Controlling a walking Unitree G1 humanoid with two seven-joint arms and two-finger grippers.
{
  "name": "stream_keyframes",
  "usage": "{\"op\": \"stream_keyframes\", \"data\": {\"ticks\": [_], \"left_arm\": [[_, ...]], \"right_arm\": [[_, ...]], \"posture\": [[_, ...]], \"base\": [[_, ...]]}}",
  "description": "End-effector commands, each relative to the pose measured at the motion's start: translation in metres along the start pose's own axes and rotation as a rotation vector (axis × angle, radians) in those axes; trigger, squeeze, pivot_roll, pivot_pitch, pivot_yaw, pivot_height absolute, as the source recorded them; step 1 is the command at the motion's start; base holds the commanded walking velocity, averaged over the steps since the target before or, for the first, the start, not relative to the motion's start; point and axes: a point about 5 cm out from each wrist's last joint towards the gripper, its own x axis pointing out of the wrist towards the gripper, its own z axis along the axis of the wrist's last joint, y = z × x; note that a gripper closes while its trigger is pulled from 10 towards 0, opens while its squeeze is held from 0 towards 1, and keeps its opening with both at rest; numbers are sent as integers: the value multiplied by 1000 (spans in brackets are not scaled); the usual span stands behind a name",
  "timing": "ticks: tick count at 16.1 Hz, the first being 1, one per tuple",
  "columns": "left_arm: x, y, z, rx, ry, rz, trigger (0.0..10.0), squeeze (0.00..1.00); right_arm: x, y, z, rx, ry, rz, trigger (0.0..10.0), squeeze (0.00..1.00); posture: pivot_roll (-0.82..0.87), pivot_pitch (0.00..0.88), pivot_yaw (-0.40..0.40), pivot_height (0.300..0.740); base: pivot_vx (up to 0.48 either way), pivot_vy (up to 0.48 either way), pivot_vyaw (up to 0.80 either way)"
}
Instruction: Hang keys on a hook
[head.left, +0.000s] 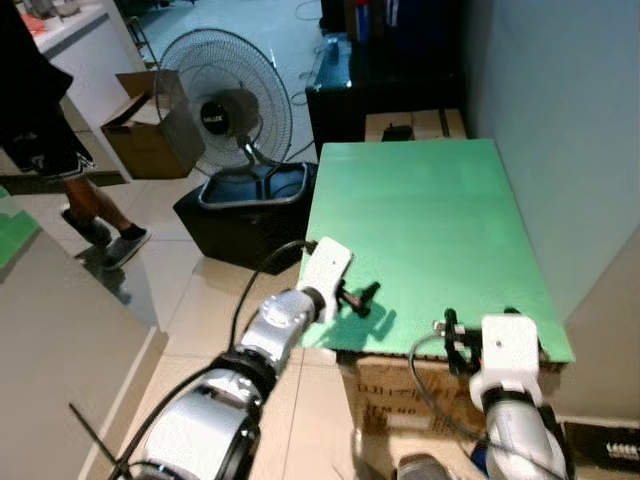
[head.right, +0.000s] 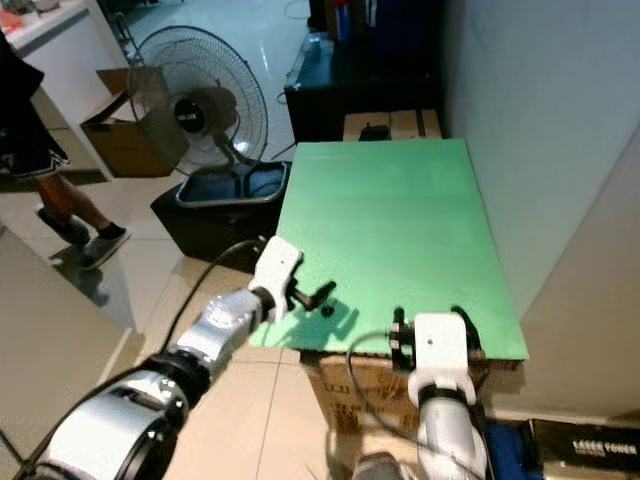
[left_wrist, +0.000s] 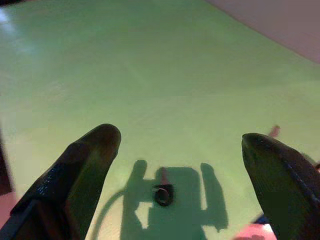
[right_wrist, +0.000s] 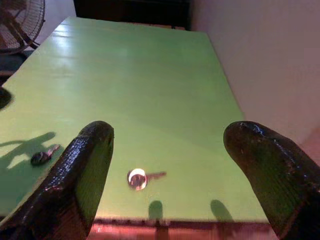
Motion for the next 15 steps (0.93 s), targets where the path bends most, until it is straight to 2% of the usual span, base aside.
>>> {"op": "stream_keyframes", "data": {"ticks": [1, 4, 5, 7, 9, 10, 11, 13, 15], "left_arm": [[1, 0, 0, 18, 13, -3, 10000, 0], [7, -18, -5, 49, 54, -37, 10000, 0], [8, -18, -5, 42, 60, -31, 10000, 0], [5, -5, 5, 34, 16, -12, 10000, 0], [-2, 24, 33, 4, -117, 34, 10000, 0], [-7, 32, 45, 3, -180, 30, 10000, 0], [-13, 38, 54, 17, -236, 24, 10000, 0], [-35, 41, 58, 30, -301, 2, 10000, 0], [-55, 35, 58, 35, -331, -9, 10000, 0]], "right_arm": [[-5, 2, 4, -2, 1, -7, 10000, 0], [-30, -4, 0, 9, 44, -64, 10000, 0], [-34, -6, -2, 16, 56, -79, 10000, 0], [-32, -7, 0, 11, 48, -83, 10000, 0], [-15, -6, 3, 19, 14, -69, 10000, 0], [-5, -4, 3, 23, 4, -51, 10000, 0], [7, -1, 2, 34, -7, -29, 10000, 0], [34, 0, -4, 56, -13, 6, 10000, 0], [51, -5, -11, 79, 6, 9, 10000, 0]], "posture": [[-512, 78, 224, 740], [-575, 123, 254, 740], [-582, 121, 266, 740], [-561, 100, 280, 740], [-482, 55, 286, 740], [-389, 7, 279, 740], [-363, 0, 274, 740], [-268, 0, 249, 740], [-184, 0, 229, 740]], "base": [[0, 0, 0], [0, 0, 0], [0, 0, 0], [0, 0, 0], [0, 0, 0], [0, 0, 0], [0, 0, 0], [0, 0, 0], [0, 0, 0]]}}
